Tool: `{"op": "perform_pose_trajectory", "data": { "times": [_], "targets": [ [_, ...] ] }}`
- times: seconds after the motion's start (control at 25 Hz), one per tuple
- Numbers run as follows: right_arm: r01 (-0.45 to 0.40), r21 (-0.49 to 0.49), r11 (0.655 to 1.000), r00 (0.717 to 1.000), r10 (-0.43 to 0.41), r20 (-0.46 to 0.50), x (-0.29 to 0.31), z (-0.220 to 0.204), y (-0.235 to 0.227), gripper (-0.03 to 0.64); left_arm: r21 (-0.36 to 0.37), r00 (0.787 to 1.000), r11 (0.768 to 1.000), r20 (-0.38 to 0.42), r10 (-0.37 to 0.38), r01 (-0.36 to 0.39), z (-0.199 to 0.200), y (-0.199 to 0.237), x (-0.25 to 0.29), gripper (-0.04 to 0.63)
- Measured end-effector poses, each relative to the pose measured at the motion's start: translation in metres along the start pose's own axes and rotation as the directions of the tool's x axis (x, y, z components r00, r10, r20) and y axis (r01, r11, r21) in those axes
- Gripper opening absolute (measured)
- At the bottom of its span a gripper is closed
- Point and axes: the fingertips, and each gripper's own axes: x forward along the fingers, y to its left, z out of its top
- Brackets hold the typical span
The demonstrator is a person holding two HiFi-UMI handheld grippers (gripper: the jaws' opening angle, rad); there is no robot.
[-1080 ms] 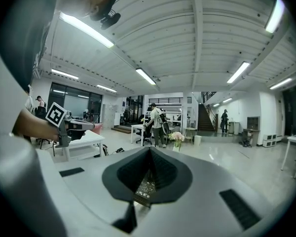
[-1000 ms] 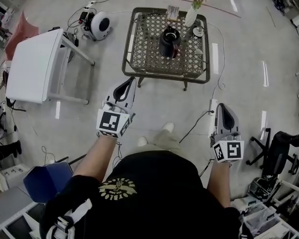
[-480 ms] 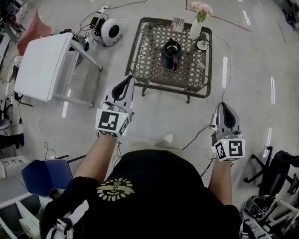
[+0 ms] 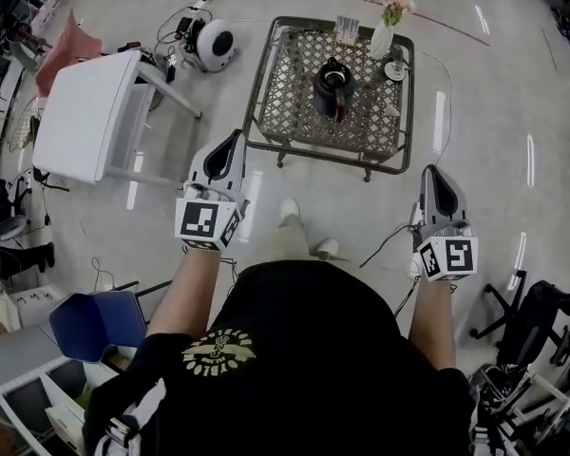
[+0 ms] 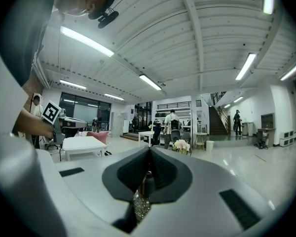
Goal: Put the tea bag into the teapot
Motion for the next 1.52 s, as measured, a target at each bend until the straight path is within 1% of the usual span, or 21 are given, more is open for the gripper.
{"op": "perform_pose_trajectory", "data": {
  "times": [0.16, 0.44, 0.8, 1.04, 1.12, 1.28, 1.4, 1.52],
  "targets": [
    [0.011, 0.001, 1.0, 1.0, -0.011, 0.005, 0.014, 0.006, -0.004, 0.006, -0.012, 1.0, 1.0, -0.007, -0.004, 0.004, -0.004, 0.014, 0.016, -0.003],
    [0.055, -0.004, 0.998, 0.998, -0.055, 0.001, 0.038, 0.012, -0.014, 0.006, 0.001, 0.998, 0.998, -0.016, -0.056, 0.056, -0.001, 0.028, 0.056, -0.003],
    [0.093, 0.016, 0.996, 0.996, -0.092, -0.016, 0.064, 0.005, -0.025, 0.006, -0.001, 0.995, 0.996, -0.035, -0.093, 0.093, -0.007, 0.043, 0.094, -0.003],
    [0.11, 0.027, 0.994, 0.993, -0.109, -0.035, 0.088, 0.0, -0.024, 0.006, 0.01, 0.989, 0.99, -0.054, -0.141, 0.141, -0.013, 0.048, 0.112, -0.003],
    [0.106, 0.023, 0.994, 0.994, -0.105, -0.041, 0.099, 0.0, -0.021, 0.006, 0.003, 0.988, 0.989, -0.053, -0.145, 0.145, -0.015, 0.055, 0.119, -0.003],
    [0.103, -0.002, 0.995, 0.994, -0.103, -0.045, 0.121, 0.01, -0.016, 0.006, -0.034, 0.987, 0.988, -0.05, -0.153, 0.152, -0.021, 0.073, 0.138, -0.003],
    [0.111, -0.023, 0.994, 0.993, -0.112, -0.045, 0.132, 0.018, -0.015, 0.006, -0.048, 0.983, 0.983, -0.041, -0.18, 0.178, -0.022, 0.075, 0.149, -0.003],
    [0.14, -0.017, 0.99, 0.989, -0.14, -0.043, 0.144, 0.023, -0.014, 0.006, -0.024, 0.975, 0.976, -0.042, -0.217, 0.216, -0.025, 0.078, 0.164, -0.003]
  ]
}}
